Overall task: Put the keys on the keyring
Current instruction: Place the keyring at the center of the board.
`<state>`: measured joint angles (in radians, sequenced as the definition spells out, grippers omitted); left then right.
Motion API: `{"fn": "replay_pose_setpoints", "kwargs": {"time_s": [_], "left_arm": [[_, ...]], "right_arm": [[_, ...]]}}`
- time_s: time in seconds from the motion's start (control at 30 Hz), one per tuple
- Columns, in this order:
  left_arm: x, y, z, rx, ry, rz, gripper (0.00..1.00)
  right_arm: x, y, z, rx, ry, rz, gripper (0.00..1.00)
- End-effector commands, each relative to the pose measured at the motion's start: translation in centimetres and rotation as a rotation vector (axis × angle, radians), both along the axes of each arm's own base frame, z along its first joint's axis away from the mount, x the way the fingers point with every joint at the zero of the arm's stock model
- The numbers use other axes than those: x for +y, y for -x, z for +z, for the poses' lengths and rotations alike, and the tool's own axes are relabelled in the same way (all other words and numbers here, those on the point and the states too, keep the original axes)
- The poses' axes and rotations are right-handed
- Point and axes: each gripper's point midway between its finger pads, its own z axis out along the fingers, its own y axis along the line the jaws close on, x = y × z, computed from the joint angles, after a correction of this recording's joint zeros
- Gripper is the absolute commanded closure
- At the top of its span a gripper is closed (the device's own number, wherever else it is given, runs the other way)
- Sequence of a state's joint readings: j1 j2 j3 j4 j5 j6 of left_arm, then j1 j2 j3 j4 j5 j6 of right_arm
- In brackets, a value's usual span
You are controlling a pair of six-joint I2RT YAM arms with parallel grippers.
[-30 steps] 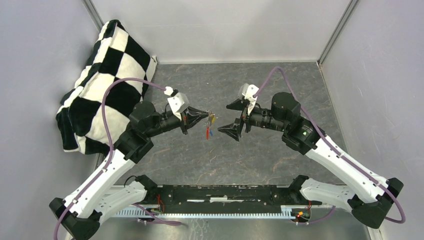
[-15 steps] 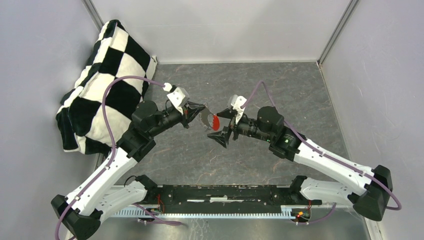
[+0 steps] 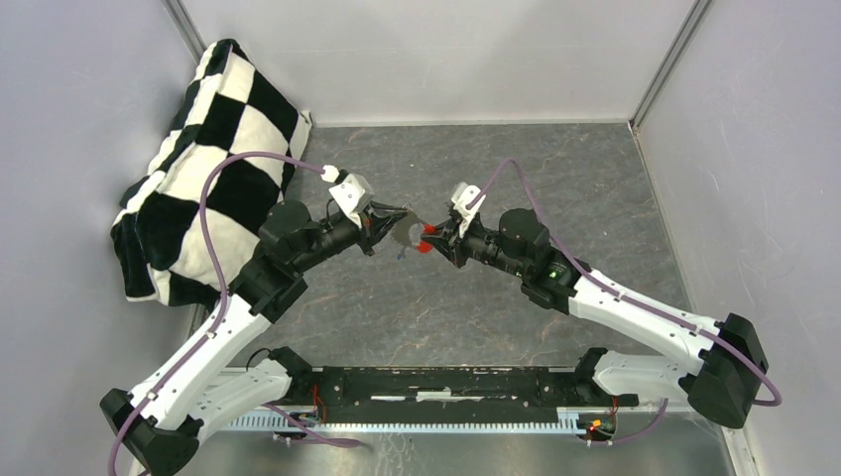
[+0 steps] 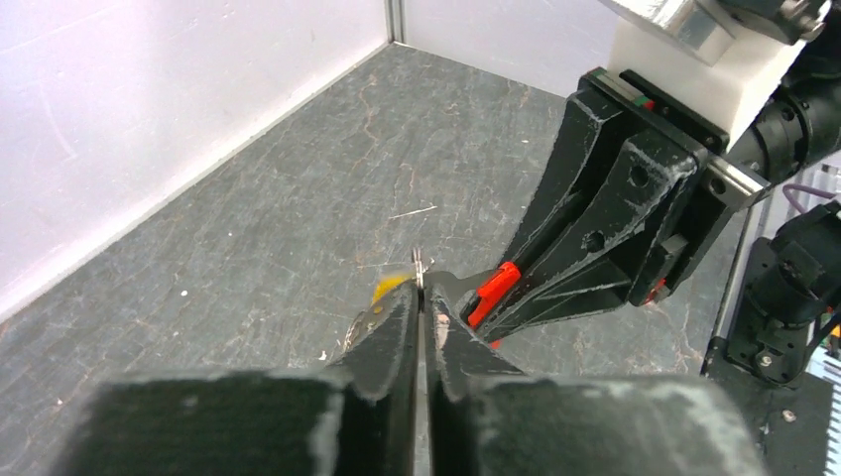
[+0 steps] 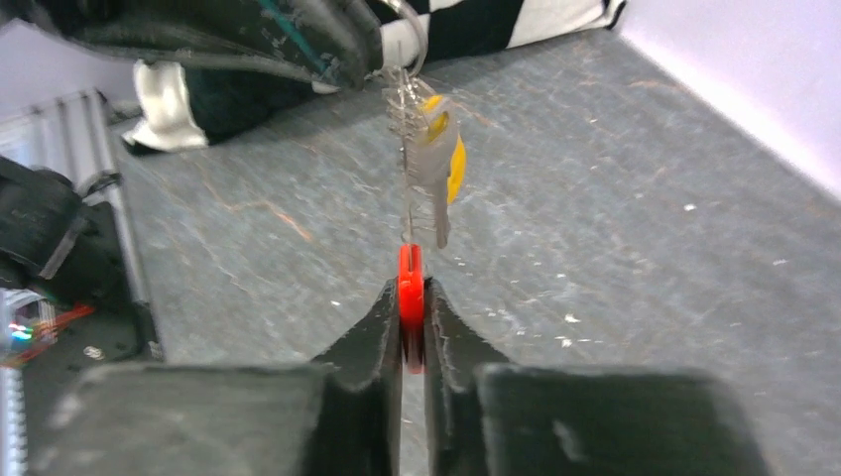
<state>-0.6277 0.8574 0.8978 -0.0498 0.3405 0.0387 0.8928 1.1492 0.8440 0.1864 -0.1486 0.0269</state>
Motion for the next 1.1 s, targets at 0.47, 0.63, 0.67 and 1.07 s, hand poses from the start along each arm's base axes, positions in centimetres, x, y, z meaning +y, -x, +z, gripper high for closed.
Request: {"fn": "replay_pose_setpoints", "kwargs": {"time_s": [0.47,0.63,0.67,1.07], "left_arm": [[4.0,-7.9,-3.0,0.129,-0.329,0.368,0.0],[8.1,-10.3,-5.0,0.292,-0.434,0.419,0.0],[9.8,-10.7,-5.5,0.339,-0.435,0.441,0.0],[15.6,-7.5,-12.4,0.495,-0.574,0.39,0.0]], "right_arm": [[-3.7,-3.3,-6.7,0.41,0.112,-0.008,1.0],[-4.0,-3.6,-11.6,0.702,0.115,0.037,1.0],[-4.0,-3.9,-12.3,0.716,0.122,0.035,1.0],[-6.1,-10.0,-19.5,0.898,0.071,-0.108,0.78]]}}
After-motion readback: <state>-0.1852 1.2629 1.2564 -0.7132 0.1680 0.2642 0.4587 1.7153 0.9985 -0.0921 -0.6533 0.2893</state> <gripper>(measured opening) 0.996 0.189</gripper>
